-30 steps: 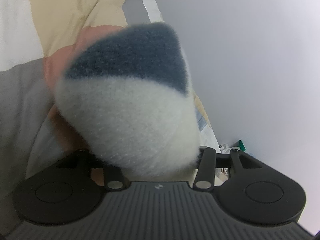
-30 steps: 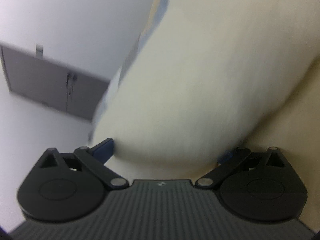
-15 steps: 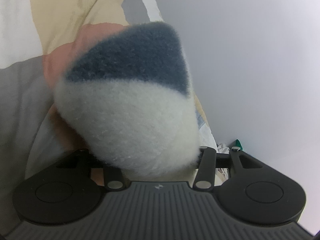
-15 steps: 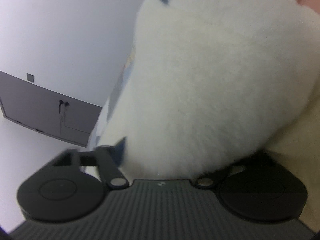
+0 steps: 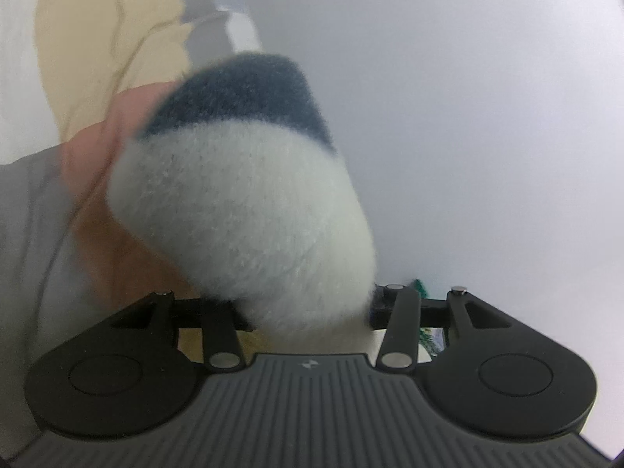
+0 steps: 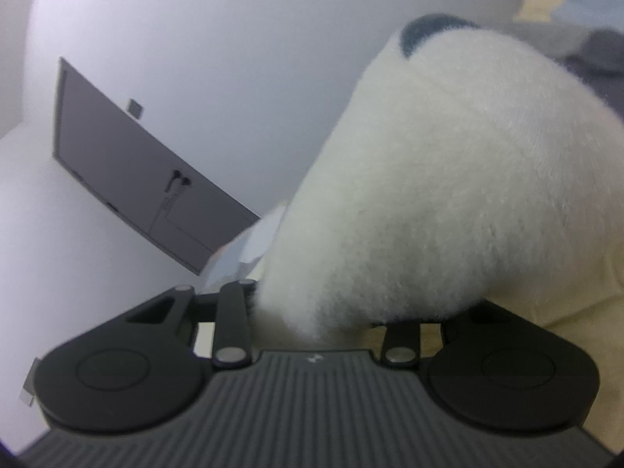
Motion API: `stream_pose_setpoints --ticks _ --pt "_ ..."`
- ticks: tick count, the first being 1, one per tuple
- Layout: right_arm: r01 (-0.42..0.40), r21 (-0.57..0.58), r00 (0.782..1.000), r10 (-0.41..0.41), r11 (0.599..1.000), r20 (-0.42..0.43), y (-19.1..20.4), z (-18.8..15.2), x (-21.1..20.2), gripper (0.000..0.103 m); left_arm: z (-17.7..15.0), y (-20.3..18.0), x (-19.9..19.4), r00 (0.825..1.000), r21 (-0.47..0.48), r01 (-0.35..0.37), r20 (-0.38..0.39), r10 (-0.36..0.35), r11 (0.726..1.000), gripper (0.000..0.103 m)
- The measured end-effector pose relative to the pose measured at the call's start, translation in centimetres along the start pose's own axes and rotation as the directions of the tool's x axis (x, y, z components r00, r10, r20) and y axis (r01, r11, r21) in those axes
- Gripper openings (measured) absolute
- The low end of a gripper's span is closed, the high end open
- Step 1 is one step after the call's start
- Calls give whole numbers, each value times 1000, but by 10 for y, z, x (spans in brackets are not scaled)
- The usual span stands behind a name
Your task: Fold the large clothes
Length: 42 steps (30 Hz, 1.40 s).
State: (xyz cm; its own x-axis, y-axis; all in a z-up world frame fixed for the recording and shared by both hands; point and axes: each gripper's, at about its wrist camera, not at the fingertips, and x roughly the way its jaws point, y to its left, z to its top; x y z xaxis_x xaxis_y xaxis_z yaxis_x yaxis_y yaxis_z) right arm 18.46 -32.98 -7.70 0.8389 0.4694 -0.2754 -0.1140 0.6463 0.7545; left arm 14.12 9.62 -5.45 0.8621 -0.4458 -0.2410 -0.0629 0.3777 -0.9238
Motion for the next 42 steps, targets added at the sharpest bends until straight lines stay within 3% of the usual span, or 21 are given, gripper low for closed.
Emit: stream_pose_setpoints --ticks 5,11,16,24,28,33,40,42 --pt "-50 -36 998 52 998 46 20 25 -37 42 -3 -41 -15 998 65 62 -11 -62 996 51" --pt "-88 -49 989 93 995 115 31 66 -74 42 -13 -100 -3 991 138 132 -30 -129 982 51" --pt "-76 -61 981 86 995 174 30 104 -97 42 -29 -144 33 983 164 180 -72 -170 970 51" --pt "-20 -22 969 25 1000 246 -24 153 -140 41 -71 -190 126 962 200 239 -179 -204 950 51" --pt "3 102 968 -28 995 249 -78 155 -140 41 -104 -184 174 959 251 231 -219 -178 940 51" --pt "83 181 972 -119 980 200 -131 141 -114 42 -135 -144 221 951 257 159 -299 -78 953 51" --pt "147 267 977 -181 952 109 -190 99 -86 42 -161 -84 249 933 280 79 -358 28 957 51" --pt "142 289 978 -180 947 108 -199 87 -81 42 -160 -67 256 932 270 74 -362 30 960 51"
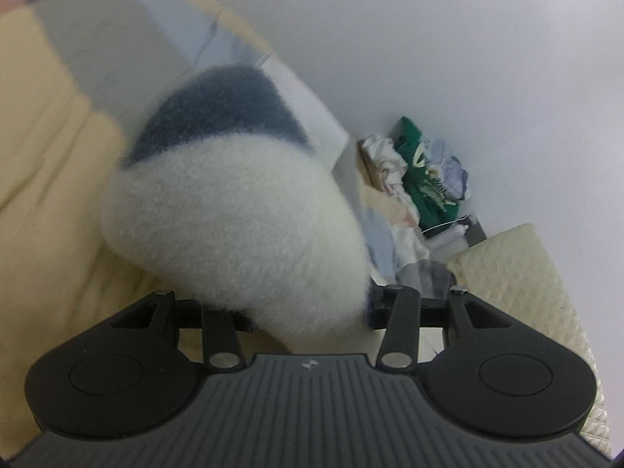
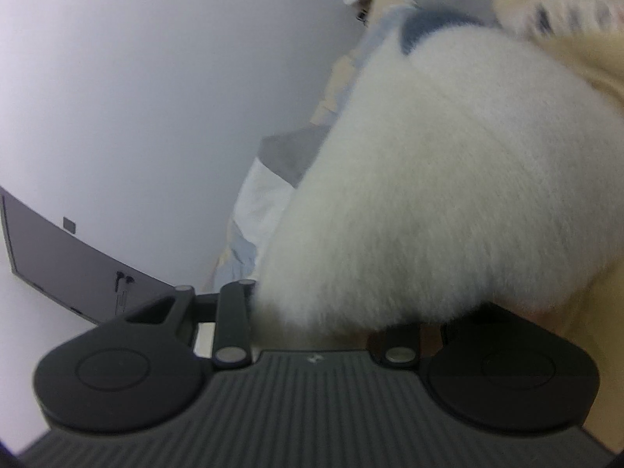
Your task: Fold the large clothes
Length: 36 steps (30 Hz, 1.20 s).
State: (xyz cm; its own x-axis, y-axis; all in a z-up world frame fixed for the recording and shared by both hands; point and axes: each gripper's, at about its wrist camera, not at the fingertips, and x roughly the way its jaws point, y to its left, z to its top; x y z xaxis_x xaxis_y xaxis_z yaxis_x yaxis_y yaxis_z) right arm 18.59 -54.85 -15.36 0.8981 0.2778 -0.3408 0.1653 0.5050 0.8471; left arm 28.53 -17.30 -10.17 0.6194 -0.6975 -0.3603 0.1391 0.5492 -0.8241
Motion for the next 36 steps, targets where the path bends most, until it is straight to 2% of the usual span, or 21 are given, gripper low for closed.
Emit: stream_pose_setpoints --ticks 4,7,10,11,15,18,21,24,27,31,32,33,36 --pt "-7 -25 1000 8 1000 25 -14 -16 0 43 -18 14 4 1000 -1 -7 12 7 1000 51" --pt "-6 25 1000 5 1000 26 -18 -23 11 48 -41 13 3 1000 -10 -22 5 22 1000 52" --pt "-17 39 1000 17 999 21 -17 -21 19 50 -47 7 -3 1000 -12 -28 -3 28 1000 52" --pt "-20 46 1000 19 999 17 -14 -17 19 51 -47 7 -2 999 -15 -35 -8 35 999 54" --pt "-7 106 1000 8 994 -9 -9 -14 15 55 -42 -6 -2 996 -31 -63 -68 61 998 76" --pt "56 99 998 -55 994 -10 2 -20 6 65 -50 -20 -9 993 35 -112 -46 113 993 77" --pt "101 99 995 -101 990 -8 18 -27 -5 65 -55 -32 -18 988 56 -145 -51 148 988 77" --pt "125 48 992 -125 991 -6 42 -27 -22 66 -58 -49 -35 982 121 -173 -51 180 977 77" --pt "160 -31 986 -158 987 47 68 -25 -48 66 -58 -69 -56 980 182 -174 -62 188 968 76" --pt "152 -149 986 -139 977 95 95 -31 -85 65 -54 -108 -92 983 269 -169 -28 183 948 76" --pt "140 -184 986 -120 973 112 112 -31 -93 65 -53 -118 -106 983 297 -167 -18 180 940 76" --pt "127 -212 987 -102 969 126 109 -31 -116 65 -53 -130 -113 984 325 -166 -10 179 931 76" --pt "121 -306 982 -70 944 174 151 -29 -139 65 -54 -167 -141 983 420 -174 17 183 891 76"
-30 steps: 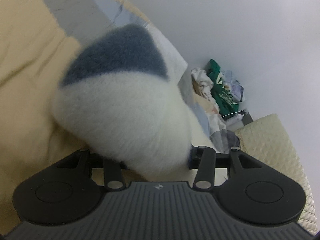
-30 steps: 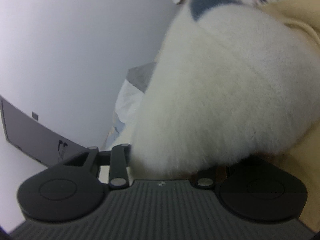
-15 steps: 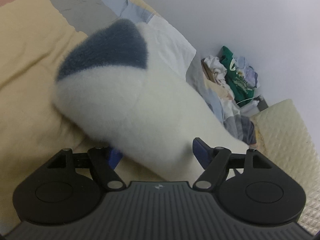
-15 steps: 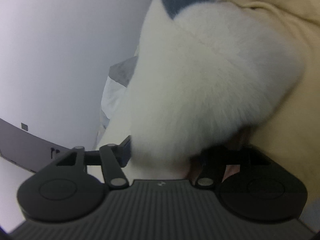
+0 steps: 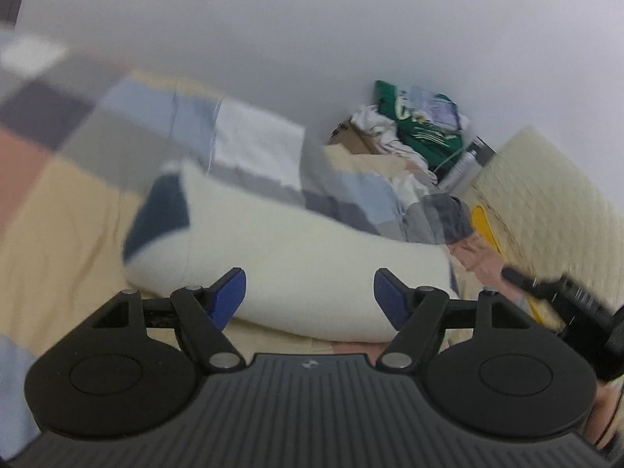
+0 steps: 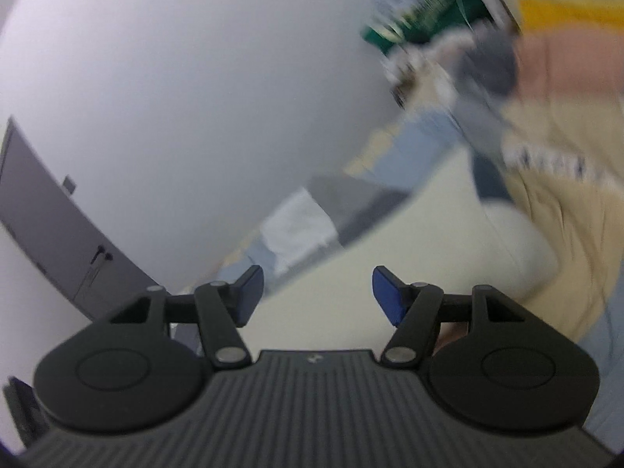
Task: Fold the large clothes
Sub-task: 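Lay the rolled sweater on the bed and open both grippers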
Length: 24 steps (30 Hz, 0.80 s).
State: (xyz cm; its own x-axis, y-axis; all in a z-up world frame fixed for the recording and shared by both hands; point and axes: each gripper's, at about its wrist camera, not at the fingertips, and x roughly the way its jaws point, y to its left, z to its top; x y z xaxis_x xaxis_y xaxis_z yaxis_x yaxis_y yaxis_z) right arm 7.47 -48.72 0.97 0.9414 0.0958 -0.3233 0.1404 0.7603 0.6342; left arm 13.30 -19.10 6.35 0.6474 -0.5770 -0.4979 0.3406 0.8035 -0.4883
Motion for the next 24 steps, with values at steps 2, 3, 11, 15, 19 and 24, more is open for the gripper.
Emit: stream_pose_setpoints --ticks 2,3,11,15,19,24 --pt "-5 -76 999 8 997 37 28 6 -19 66 5 -15 -28 1000 49 -5 18 4 999 76" --pt "-8 -102 999 13 995 51 31 8 -24 66 7 -22 -42 1000 67 -4 29 2 998 76" --pt "-54 -248 997 68 967 48 77 -8 -70 66 6 -69 -120 995 213 -21 104 -1 977 76" --pt "-38 -317 998 51 948 34 85 -26 -88 66 -2 -80 -150 989 258 -40 145 2 965 77" --pt "-14 -391 998 36 920 48 92 -46 -109 66 -13 -80 -168 984 275 -50 176 1 960 77" --pt "4 -427 999 19 904 50 93 -64 -124 66 -28 -75 -178 983 288 -68 183 14 955 78"
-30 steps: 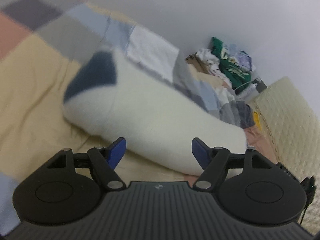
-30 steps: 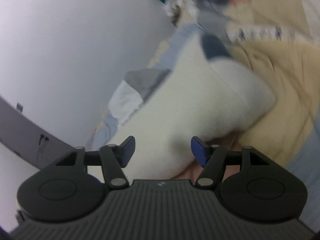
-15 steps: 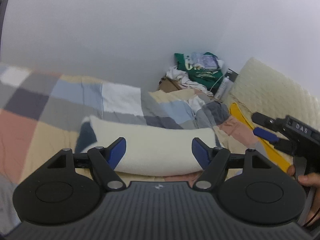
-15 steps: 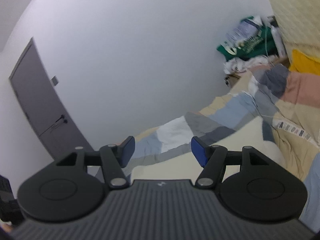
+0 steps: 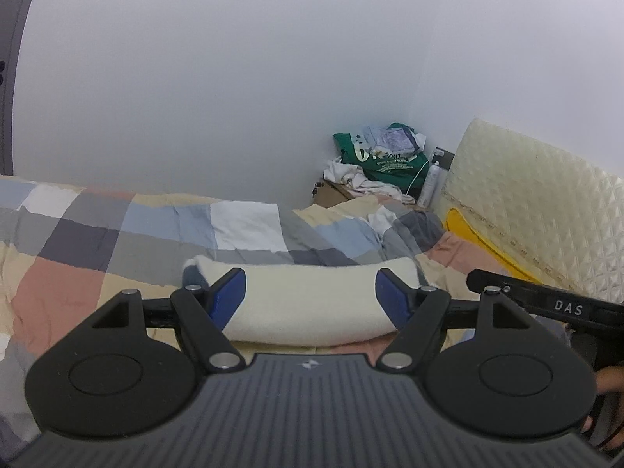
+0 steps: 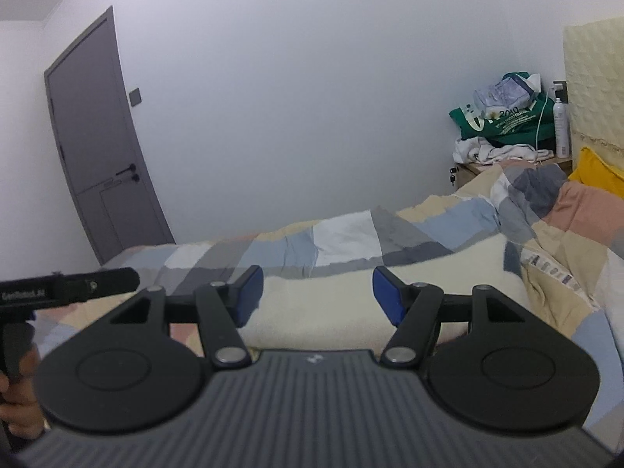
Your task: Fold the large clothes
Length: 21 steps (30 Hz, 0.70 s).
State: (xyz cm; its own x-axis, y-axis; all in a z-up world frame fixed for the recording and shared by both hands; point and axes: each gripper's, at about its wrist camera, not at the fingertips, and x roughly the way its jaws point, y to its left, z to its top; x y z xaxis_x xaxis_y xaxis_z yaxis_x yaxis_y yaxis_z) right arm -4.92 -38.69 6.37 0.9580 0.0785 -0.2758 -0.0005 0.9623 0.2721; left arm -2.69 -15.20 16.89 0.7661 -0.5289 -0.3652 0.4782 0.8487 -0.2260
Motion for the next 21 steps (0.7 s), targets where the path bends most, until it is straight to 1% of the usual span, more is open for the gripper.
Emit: stream_pose_setpoints --ticks 5,9,16,21 --pt "26 -10 999 -26 1000 -25 1 -15 -4 66 -23 -1 -3 1000 35 -17 -20 18 999 78" --pt "44 -27 998 -45 999 -43 3 -26 -5 66 -38 -3 -5 998 69 -45 -33 47 997 78" --pt "56 -17 995 -57 998 -82 5 -42 -2 66 -49 -6 -4 998 89 -52 -24 55 995 78" --pt "70 -7 993 -71 998 -95 5 -49 3 66 -56 -2 6 997 93 -49 -50 54 994 79"
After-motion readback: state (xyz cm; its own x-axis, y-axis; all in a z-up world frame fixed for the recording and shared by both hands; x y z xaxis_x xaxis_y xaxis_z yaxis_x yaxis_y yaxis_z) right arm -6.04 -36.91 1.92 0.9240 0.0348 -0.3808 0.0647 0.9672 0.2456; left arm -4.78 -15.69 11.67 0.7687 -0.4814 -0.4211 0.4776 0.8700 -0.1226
